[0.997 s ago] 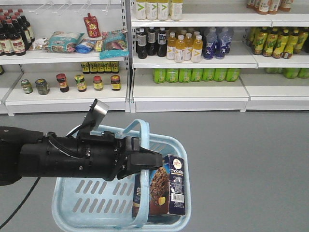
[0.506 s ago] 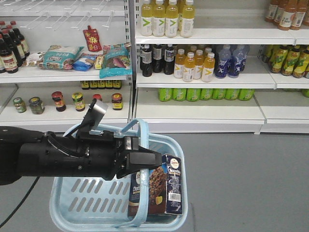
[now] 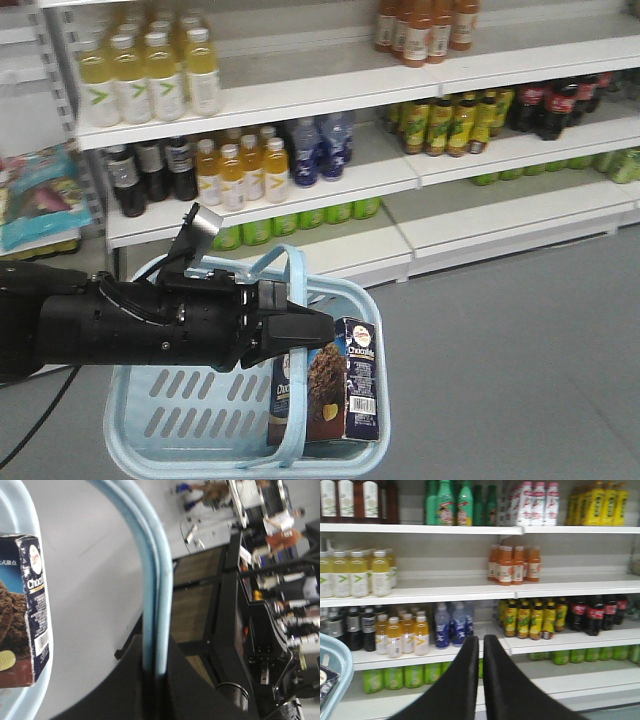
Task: Left arm holds basket, right arm returns cookies
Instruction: 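Hold the basket and turn the base away from the drink shelves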
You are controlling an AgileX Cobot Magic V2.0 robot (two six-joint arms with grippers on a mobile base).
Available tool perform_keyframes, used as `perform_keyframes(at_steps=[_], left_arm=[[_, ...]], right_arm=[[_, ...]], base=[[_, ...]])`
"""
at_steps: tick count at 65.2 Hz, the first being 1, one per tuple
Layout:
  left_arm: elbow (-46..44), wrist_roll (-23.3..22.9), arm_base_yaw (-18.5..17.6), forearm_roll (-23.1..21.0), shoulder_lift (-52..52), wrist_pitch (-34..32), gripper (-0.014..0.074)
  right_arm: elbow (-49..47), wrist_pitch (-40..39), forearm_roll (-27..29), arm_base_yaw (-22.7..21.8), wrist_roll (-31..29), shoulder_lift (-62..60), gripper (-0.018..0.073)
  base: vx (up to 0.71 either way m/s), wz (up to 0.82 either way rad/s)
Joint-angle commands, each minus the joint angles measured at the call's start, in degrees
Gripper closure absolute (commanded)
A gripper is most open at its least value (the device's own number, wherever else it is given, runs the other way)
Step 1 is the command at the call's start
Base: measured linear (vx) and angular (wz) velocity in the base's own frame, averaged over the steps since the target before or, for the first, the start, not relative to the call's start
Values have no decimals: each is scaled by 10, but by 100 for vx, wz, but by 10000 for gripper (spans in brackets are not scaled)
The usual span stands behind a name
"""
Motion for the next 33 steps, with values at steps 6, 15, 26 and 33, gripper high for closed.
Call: perform_keyframes(at_steps=[6,15,26,33], left_arm=[[-18,10,-3,-47,-24,36,602],[-18,10,-3,-47,-24,36,602],[-18,10,-3,-47,-24,36,602],[-18,10,-3,-47,-24,36,602]], right_arm=[[10,-43,-4,-1,-1,-5,570],[10,-43,-4,-1,-1,-5,570],[10,-43,-4,-1,-1,-5,570],[10,-43,-4,-1,-1,-5,570]], base=[[34,-87],[33,-87],[30,-85],[29,-84]])
